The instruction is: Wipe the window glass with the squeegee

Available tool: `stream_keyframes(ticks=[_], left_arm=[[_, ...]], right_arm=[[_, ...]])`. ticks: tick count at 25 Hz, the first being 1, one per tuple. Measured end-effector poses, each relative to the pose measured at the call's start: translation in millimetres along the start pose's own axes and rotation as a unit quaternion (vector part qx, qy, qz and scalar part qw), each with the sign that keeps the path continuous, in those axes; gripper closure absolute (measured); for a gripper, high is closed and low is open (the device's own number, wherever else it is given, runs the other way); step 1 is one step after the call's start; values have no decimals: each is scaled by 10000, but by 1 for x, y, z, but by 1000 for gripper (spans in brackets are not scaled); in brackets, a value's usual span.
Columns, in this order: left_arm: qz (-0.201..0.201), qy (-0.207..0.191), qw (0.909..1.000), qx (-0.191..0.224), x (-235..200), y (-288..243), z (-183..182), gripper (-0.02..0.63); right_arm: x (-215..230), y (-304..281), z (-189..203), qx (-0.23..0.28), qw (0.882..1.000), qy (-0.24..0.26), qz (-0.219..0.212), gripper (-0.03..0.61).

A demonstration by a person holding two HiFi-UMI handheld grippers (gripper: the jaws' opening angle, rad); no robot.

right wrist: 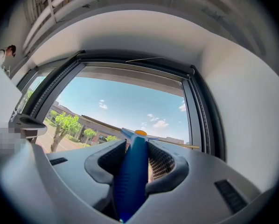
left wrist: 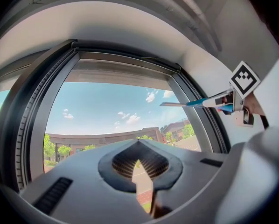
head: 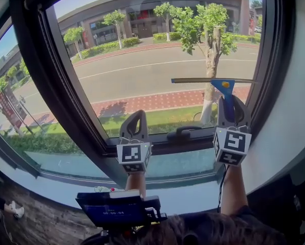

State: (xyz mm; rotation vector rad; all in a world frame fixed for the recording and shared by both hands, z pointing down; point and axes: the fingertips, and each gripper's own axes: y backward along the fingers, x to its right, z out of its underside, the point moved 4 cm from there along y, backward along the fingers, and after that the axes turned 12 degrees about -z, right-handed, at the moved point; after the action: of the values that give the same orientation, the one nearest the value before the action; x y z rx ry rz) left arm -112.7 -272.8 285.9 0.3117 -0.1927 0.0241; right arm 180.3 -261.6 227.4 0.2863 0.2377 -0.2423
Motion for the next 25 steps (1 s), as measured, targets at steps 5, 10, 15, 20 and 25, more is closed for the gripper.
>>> stream_keyframes(ticks=[5,10,15,20,25], left_arm=[[-10,46,10000,-24,12,-10,3,612],[-80,1,10000,56,16,-21,-5,613],[-129,-98,9998,144,15,-24,-9,613],[-244,-184,9994,158,8,-25,-7,612],[-287,-219,9993,122,4,-24,-5,612]], right_arm=[[19,-19,-29,365,9991,207,16,437],[38,-39,-72,819,9961,308,78,437],[53,-56,-114,1303,9893,628,185,436],[76,-70,-154,1709,9811,846,319,436],[95,-88,-195,2060,9743,830,366,436]])
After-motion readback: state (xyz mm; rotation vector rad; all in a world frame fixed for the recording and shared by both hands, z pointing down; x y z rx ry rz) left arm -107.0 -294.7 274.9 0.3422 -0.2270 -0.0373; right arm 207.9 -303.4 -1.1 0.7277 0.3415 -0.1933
